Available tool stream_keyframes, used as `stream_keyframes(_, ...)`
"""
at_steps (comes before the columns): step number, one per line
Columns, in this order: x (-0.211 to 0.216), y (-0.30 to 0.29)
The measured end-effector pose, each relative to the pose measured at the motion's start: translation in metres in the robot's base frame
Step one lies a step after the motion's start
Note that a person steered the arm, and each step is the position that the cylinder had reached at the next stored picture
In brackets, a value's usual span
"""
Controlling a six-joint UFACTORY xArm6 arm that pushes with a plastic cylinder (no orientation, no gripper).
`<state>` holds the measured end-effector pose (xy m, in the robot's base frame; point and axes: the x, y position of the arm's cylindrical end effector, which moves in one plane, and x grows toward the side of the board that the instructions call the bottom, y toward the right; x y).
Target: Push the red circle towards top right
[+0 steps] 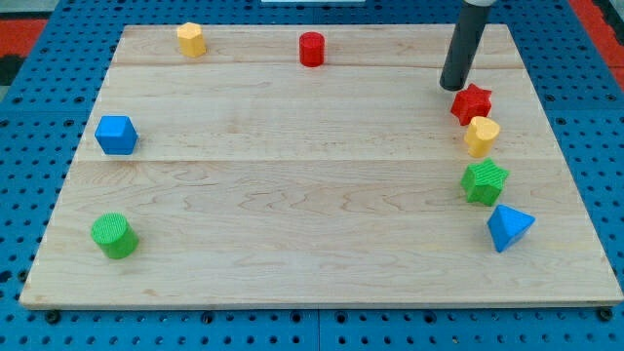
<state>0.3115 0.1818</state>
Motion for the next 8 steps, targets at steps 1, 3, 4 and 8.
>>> stream_keyframes(1,-0.037,-0.039)
stream_keyframes(3,-0.009,-0.203)
stream_keyframes(4,-0.058,-0.281)
stream_keyframes(8,-0.050,-0.080)
